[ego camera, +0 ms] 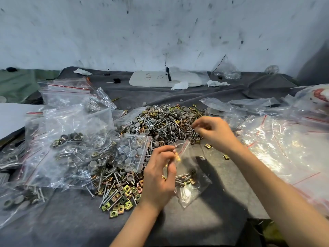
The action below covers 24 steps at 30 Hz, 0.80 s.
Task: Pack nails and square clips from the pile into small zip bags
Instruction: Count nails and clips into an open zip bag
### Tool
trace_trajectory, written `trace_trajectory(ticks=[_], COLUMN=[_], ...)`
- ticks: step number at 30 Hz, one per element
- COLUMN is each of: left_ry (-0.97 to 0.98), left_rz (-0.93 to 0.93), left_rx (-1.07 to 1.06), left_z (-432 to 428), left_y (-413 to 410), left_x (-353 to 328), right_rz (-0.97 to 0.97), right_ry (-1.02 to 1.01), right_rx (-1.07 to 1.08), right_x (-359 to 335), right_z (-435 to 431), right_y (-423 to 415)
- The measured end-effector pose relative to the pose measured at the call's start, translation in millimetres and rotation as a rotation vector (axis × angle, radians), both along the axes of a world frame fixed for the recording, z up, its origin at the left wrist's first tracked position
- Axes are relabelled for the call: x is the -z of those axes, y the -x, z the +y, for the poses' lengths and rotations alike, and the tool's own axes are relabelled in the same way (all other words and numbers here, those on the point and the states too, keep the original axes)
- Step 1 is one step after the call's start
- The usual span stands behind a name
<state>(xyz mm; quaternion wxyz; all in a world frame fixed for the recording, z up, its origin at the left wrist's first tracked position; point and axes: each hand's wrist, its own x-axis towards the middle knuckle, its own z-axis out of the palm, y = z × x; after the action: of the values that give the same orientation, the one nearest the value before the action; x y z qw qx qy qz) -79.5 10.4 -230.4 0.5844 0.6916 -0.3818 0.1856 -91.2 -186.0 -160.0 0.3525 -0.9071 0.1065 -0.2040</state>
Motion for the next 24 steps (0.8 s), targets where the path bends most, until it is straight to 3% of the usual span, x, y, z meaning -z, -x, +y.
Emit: trace_trajectory(ticks=[4, 7, 13, 16, 20, 22, 24], left_ry=[0.030, 0.006, -0.029, -0.028, -0.015, -0.011, -0.009], left_rz=[0.019, 0.038, 0.016, 0.020, 0.007, -0.009, -0.027], left_rx=[-0.046, -0.049, -0.061, -0.052, -0.021, -0.014, -0.007], left_z=[1, 0, 0, -1, -1, 0, 0], left_y=[-1, -2, -3, -3, -3, -3, -3], left_x=[-2, -1, 4, 4, 3, 3, 3], right_rz=[0.234, 0.171, 0.140, 0.038, -0.274, -0.346, -0.284], right_ry=[0.158, 0.217, 0.126, -0.023, -0.320, -0.262, -0.106], right_rx=[0.032, 0.075, 0.053, 0.066, -0.017, -0.164, -0.274], right_x=[49, 64, 62, 53, 11, -11, -23], right_z=[-1, 1, 1, 7, 26, 39, 51], right_y=[-4, -5, -6, 1, 12, 19, 24])
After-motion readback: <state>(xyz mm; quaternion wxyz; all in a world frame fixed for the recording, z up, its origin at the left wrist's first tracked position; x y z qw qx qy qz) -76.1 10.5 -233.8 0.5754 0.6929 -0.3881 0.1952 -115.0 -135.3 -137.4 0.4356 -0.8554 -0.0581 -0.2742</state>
